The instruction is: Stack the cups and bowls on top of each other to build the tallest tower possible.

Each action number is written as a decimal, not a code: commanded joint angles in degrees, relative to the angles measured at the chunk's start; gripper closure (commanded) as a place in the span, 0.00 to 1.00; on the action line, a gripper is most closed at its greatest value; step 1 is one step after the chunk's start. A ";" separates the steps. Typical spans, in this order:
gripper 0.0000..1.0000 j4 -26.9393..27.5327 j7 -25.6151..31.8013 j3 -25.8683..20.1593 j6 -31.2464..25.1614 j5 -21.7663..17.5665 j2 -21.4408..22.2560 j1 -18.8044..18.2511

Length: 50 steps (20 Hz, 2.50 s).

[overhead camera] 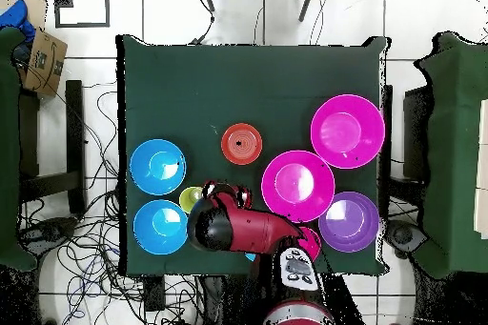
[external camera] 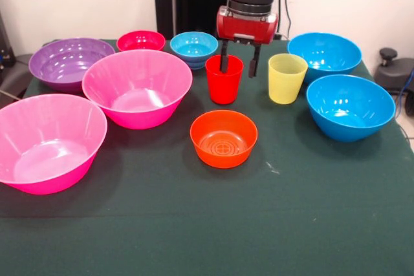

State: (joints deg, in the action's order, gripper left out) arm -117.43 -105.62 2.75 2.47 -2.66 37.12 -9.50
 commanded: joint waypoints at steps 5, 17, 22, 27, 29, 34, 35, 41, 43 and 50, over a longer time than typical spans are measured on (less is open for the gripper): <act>0.00 3.17 -5.18 -3.48 1.00 -3.32 -2.44 -0.97; 0.00 3.73 -5.47 -1.44 0.40 -2.52 -3.60 1.29; 0.00 3.34 -5.07 -1.89 0.04 -3.09 -4.22 0.38; 0.00 3.10 -5.13 -1.86 -0.13 -3.08 -4.97 0.37; 0.00 3.14 -5.09 -1.41 0.30 -3.24 -5.38 0.61; 0.00 2.49 -5.19 -0.29 2.19 -4.49 -6.00 0.92; 0.00 2.49 -5.21 -0.19 2.40 -4.68 -6.12 0.89; 0.00 2.18 -5.95 0.27 3.62 -5.61 -6.54 1.24; 0.00 2.12 -6.14 0.32 3.78 -5.76 -6.49 1.37; 0.00 2.10 -6.58 -0.37 2.28 -5.22 -6.76 1.51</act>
State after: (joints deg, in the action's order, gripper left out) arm -117.35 -105.62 5.98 3.06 -5.95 31.71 -9.09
